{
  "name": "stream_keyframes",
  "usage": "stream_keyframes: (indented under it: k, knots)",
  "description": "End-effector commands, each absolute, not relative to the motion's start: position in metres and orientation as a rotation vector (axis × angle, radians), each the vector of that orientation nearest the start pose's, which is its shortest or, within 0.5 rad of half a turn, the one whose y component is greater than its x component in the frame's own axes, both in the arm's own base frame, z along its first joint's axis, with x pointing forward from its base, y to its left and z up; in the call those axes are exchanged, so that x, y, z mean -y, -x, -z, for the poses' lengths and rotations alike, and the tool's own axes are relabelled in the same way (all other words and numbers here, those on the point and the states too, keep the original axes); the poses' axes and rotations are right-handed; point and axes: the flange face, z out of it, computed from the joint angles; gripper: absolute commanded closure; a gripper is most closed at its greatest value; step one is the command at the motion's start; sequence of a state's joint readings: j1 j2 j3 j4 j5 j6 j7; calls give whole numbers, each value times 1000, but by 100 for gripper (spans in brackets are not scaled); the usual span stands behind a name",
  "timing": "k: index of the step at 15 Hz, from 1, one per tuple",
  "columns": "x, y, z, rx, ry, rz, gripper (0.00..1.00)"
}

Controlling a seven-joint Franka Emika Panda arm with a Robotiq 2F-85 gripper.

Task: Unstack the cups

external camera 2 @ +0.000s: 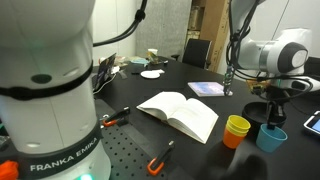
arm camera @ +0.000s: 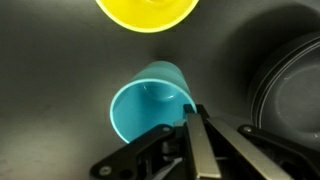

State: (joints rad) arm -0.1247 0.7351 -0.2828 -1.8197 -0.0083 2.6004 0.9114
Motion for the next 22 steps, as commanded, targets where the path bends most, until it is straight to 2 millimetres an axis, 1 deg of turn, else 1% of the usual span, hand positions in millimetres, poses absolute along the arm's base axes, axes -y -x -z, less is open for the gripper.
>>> stream_keyframes:
  k: [1, 3, 4, 5, 6, 7, 8, 9, 11, 12, 14, 15, 16, 18, 20, 22]
  knots:
    - [259, -622, -130, -1899, 2680, 192, 98]
    - [261, -625, -120, -1903, 2675, 186, 97]
    - [263, -627, -118, -1905, 2674, 178, 70]
    - [263, -628, -117, -1901, 2678, 176, 70]
    - [264, -628, -118, -1906, 2680, 165, 64]
    - [264, -629, -120, -1904, 2681, 152, 56]
    - [263, -627, -127, -1903, 2682, 140, 49]
    - [263, -627, -136, -1901, 2687, 131, 40]
    - [259, -624, -158, -1904, 2670, 107, 27]
    - [253, -623, -170, -1882, 2677, 103, 18]
    - [234, -620, -191, -1817, 2674, 86, 5]
    - [221, -619, -200, -1772, 2681, 92, 0]
    - [207, -618, -207, -1729, 2685, 96, 0]
    - [179, -614, -214, -1660, 2705, 73, 0]
    - [153, -604, -213, -1626, 2716, 16, 0]
    - [133, -592, -210, -1599, 2719, -29, 0]
